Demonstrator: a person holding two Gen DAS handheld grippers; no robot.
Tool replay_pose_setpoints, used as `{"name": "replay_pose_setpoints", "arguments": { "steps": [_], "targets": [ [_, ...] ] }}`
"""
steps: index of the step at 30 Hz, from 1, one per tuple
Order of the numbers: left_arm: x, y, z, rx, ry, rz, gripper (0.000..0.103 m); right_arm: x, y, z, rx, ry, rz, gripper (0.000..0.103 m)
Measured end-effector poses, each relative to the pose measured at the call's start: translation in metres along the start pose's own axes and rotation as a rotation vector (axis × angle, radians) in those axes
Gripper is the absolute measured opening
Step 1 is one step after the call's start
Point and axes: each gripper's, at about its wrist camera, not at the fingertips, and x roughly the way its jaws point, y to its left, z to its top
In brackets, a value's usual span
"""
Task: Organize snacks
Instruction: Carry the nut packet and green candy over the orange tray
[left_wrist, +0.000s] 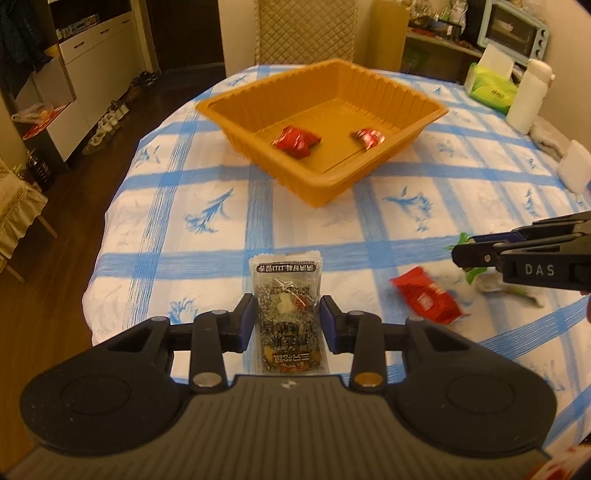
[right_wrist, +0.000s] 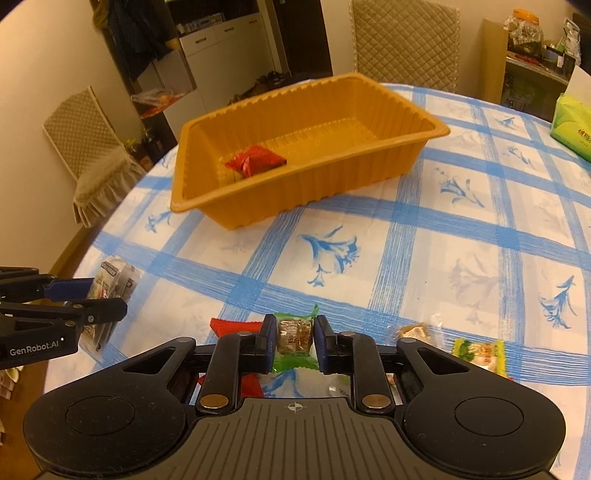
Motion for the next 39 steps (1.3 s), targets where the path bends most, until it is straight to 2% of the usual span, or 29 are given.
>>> {"name": "replay_pose_setpoints", "arguments": {
  "steps": [10, 19, 31, 39],
  "targets": [
    [-0.019, -0.023, 0.039, 0.042, -0.061, -0.064, 0.034, -0.032, -0.011, 0.023, 0.014, -0.074, 0.003, 0.022],
    [-0.014, -0.035, 0.085, 0.066, -0.125, -0.100, 0.034, -0.041, -0.023, 0.061, 0.032, -0.143, 0.012, 0.022],
    [0.021, -0.034, 0.156, 0.075, -0.178, -0.088, 0.034, -0.019, -0.042, 0.131, 0.054, -0.210, 0.026, 0.022],
    [0.056, -0.031, 0.192, 0.077, -0.164, -0.077, 0.034, 0.014, -0.054, 0.162, 0.062, -0.219, 0.023, 0.022]
  ]
}}
